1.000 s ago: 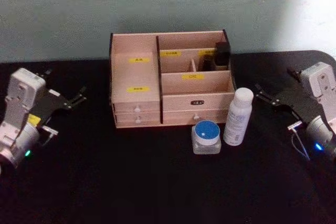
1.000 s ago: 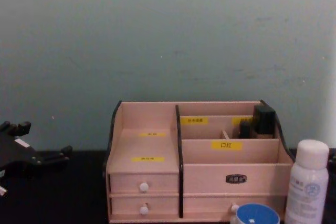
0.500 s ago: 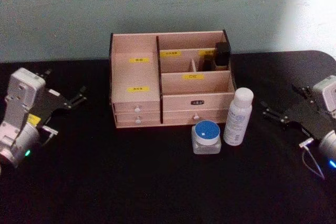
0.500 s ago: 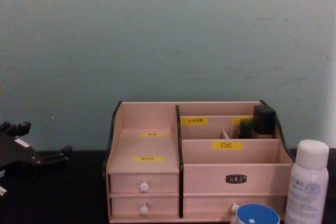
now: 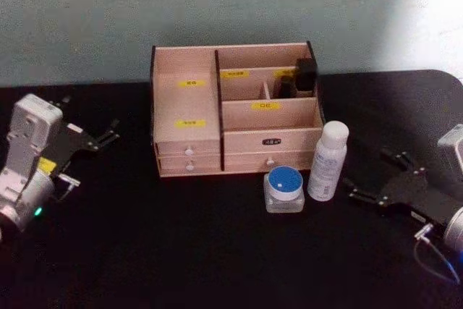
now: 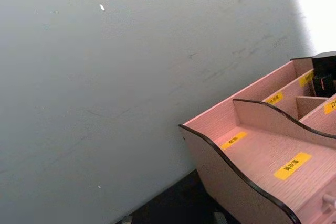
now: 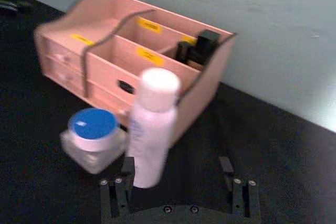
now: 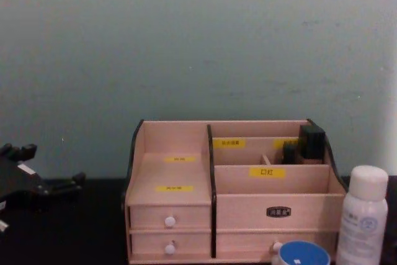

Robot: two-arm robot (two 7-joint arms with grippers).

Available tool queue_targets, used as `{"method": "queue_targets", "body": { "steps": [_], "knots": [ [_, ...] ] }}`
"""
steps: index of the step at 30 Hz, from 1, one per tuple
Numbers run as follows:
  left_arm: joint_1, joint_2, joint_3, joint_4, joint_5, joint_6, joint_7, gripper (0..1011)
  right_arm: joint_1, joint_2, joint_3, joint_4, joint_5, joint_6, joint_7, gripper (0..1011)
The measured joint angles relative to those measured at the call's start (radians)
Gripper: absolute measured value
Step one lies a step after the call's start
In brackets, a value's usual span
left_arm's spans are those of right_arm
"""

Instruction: Pick up the facial cleanser and watermelon frost from the table and place them into the tiered storage box.

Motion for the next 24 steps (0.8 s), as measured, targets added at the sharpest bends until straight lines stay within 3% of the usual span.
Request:
{"method": "queue_targets", "body": {
  "steps": [7,16,24],
  "knots": [
    [0.0,0.0,0.0,0.0,0.0,0.0,0.0,1001,0.008,-0.035,-0.005,-0.005,0.037,0.025,0.067,1002],
    [0.0,0.0,0.0,0.0,0.0,0.0,0.0,1001,0.054,-0.118,-0.001,0.039,0.053,0.078,0.064,1002],
    [0.0,0.0,0.0,0.0,0.0,0.0,0.0,1001,0.102,-0.181,0.001,0.083,0.032,0.09,0.06,1002]
  ]
}}
